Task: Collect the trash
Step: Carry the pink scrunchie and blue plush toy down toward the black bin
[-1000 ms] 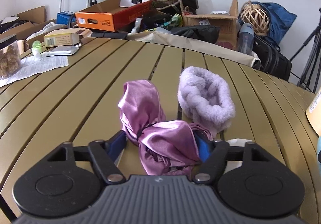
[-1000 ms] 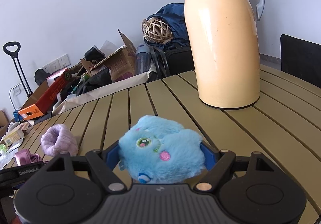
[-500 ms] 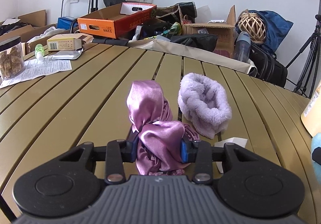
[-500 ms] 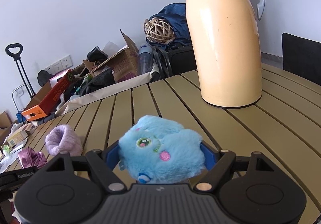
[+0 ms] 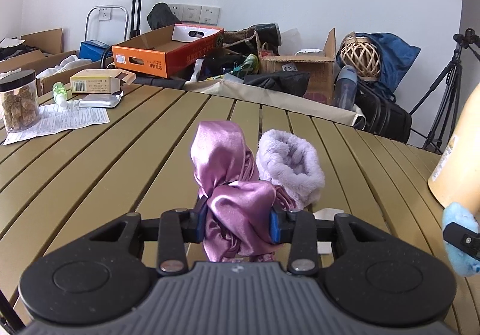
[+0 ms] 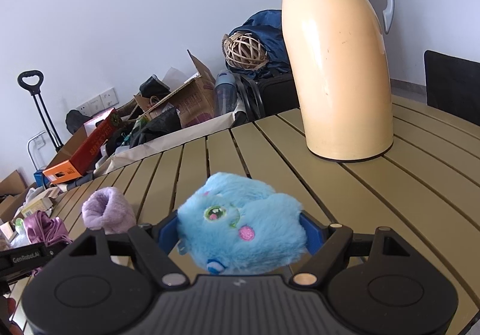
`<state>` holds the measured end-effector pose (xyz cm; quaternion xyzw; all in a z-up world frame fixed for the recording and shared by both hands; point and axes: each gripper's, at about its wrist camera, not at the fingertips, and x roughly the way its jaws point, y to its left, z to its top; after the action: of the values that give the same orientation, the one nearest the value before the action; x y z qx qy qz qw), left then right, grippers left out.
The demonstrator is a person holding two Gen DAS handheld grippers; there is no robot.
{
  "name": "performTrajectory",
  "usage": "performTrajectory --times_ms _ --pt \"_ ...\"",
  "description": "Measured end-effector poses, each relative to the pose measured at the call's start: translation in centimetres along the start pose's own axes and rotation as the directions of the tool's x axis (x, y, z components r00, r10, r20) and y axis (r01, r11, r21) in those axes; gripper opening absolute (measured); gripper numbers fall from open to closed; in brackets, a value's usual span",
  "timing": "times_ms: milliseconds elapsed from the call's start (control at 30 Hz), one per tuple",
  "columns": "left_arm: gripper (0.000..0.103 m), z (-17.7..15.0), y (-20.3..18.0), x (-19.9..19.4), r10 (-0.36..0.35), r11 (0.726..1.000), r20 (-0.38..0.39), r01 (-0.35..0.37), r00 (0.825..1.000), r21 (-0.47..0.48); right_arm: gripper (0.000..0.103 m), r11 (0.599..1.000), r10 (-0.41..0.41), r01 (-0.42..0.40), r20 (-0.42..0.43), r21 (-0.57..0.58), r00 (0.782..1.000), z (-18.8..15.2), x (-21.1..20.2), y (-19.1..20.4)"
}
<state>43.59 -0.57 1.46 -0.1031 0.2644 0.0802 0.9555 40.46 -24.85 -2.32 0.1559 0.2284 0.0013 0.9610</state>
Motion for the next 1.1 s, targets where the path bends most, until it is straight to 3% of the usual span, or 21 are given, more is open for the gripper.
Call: performTrajectory --times_ms 367,500,733,1100 --pt "0.038 -1.0 0.6 -4.1 -0.067 0.998 0.083 0.067 0.994 0.003 0.080 0.999 0.041 -0.041 0.016 -0.014 0.999 -0.9 -1.9 1.1" --pt "0.038 -2.0 1.0 -5.5 -0.088 0.996 0.107 0.088 0.990 0.005 0.080 0.998 0.058 -0.058 0.057 -0.010 0.997 -1.3 -3.1 1.3" --pt "0.038 -4.2 1.5 -7.3 -0.108 0.994 0.098 0.107 0.989 0.023 0.080 0.997 0.083 -0.081 0.105 -0.020 0.991 -2.0 -5.3 1.6" --pt "0.038 -6.8 3.2 -10.6 -0.120 0.993 0.105 0.118 0.987 0.025 0.080 0.992 0.113 -0.107 0.091 -0.068 0.989 -4.8 -8.3 1.9"
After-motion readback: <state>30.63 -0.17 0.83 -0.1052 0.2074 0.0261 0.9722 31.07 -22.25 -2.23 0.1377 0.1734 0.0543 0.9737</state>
